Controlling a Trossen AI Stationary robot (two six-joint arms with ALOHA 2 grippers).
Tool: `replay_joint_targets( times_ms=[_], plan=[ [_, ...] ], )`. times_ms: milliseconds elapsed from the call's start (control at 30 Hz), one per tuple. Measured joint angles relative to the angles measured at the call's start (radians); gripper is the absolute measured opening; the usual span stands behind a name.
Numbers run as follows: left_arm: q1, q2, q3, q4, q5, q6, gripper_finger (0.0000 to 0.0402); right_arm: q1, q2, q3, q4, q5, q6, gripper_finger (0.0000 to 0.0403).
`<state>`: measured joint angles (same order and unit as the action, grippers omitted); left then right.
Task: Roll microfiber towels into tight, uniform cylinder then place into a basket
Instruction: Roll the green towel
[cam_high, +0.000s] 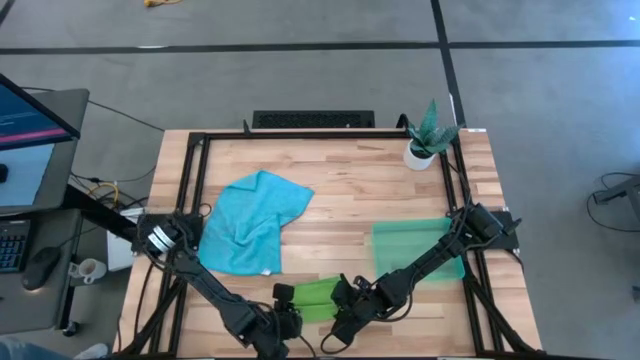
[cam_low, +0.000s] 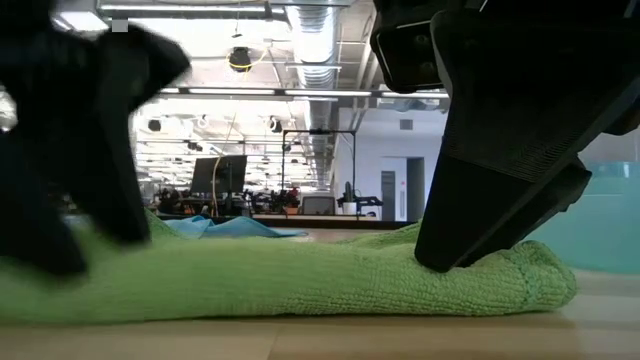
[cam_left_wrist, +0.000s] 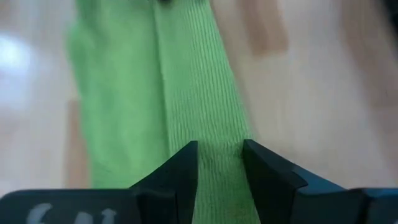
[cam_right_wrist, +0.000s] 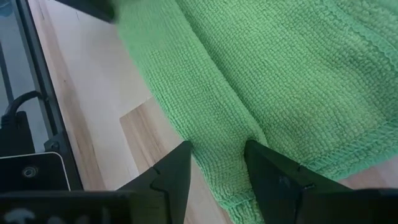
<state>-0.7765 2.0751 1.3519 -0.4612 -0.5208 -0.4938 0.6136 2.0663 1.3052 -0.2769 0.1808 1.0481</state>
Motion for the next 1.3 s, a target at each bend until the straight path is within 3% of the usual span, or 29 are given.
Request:
replay_joint_targets(
  times_ms=[200,500,867,1133,1300],
  plan=[
    [0.016,0.044,0.012,-0.015,0.006,-0.079,0.012,0.0,0.0,0.0,-0.001,-0.001,0.0,0.0179],
    [0.011,0.046,0.01,-0.048,0.101,-0.135,0.012,0.0,0.0,0.0,0.0,-0.045,-0.006,0.0181],
    [0.017,0.046,0.01,-0.067,0.128,-0.117,0.012,-0.001,0.0,0.002,0.005,-0.105,-0.034,0.019],
    [0.017,0.046,0.015,-0.08,0.133,-0.116,0.012,-0.013,-0.053,-0.003,-0.036,-0.191,-0.097,0.018],
    [0.016,0.046,0.029,-0.123,0.141,-0.12,0.012,0.004,-0.122,-0.003,-0.139,-0.146,-0.131,0.0167]
  ],
)
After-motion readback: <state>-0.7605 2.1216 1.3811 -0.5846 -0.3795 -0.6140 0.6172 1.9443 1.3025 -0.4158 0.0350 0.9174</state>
